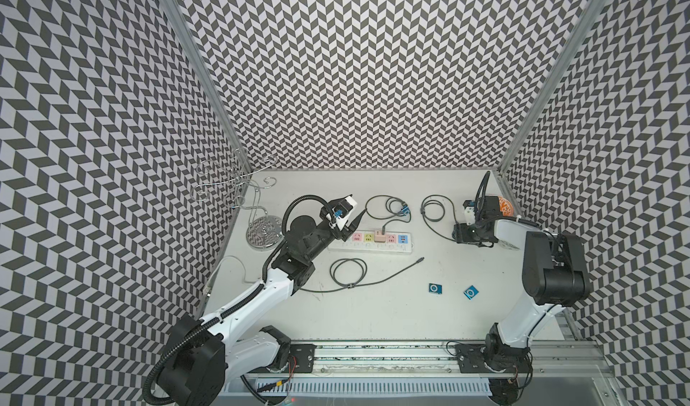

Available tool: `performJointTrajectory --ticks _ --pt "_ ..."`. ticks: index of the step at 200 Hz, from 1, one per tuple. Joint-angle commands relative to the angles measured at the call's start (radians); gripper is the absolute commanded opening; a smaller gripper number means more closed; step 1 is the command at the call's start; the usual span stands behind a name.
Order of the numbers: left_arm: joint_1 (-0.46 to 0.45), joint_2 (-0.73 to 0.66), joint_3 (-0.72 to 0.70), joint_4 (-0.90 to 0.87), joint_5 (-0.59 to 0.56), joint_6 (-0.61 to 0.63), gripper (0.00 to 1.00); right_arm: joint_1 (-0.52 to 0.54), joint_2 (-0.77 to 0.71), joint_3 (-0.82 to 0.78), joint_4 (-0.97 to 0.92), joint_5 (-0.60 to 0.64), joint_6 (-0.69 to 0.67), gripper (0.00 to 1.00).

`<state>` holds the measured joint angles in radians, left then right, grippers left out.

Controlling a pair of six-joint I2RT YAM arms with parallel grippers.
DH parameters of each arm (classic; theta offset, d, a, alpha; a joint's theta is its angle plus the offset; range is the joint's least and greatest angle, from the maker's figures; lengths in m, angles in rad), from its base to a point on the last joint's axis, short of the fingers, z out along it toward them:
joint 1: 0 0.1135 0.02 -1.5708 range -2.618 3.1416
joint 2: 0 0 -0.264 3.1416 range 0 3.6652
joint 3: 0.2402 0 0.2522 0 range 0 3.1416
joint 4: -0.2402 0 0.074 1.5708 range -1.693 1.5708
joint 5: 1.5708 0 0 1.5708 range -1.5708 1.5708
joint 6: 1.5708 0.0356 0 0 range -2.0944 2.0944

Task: Charge mp3
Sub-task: Pick up the plug from the center of the board.

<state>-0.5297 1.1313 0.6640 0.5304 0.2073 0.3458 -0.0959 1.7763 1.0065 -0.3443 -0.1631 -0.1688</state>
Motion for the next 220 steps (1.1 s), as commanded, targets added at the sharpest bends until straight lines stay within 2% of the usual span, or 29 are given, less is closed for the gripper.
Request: performJointTrajectory --ticks 1,40,86,109,132,166,220 --pt "0.005 -0.008 -0.009 0.03 0.015 -0.008 0.58 -0.01 -0.006 -0.008 0.011 0.027 0.012 0.7" --pt "0.005 -0.007 -0.009 0.03 0.015 -0.009 0.58 -0.016 -0.006 -0.001 0.018 0.024 0.009 0.6" --pt "0.005 0.013 -0.002 0.02 0.015 -0.013 0.58 -0.011 -0.019 -0.006 0.025 -0.01 -0.005 0.4" --pt "0.006 0.018 0.009 0.008 0.013 -0.019 0.58 -0.007 -0.069 -0.004 0.044 -0.022 -0.01 0.33" --pt "0.008 0.031 0.029 -0.013 0.016 -0.03 0.58 -0.004 -0.153 0.005 0.077 -0.067 -0.011 0.32" --pt "0.013 0.08 0.091 -0.067 0.091 -0.039 0.59 0.013 -0.293 0.002 0.176 -0.221 -0.018 0.3" --pt "0.009 0.141 0.255 -0.141 0.169 -0.059 0.59 0.141 -0.51 -0.065 0.479 -0.393 -0.027 0.28"
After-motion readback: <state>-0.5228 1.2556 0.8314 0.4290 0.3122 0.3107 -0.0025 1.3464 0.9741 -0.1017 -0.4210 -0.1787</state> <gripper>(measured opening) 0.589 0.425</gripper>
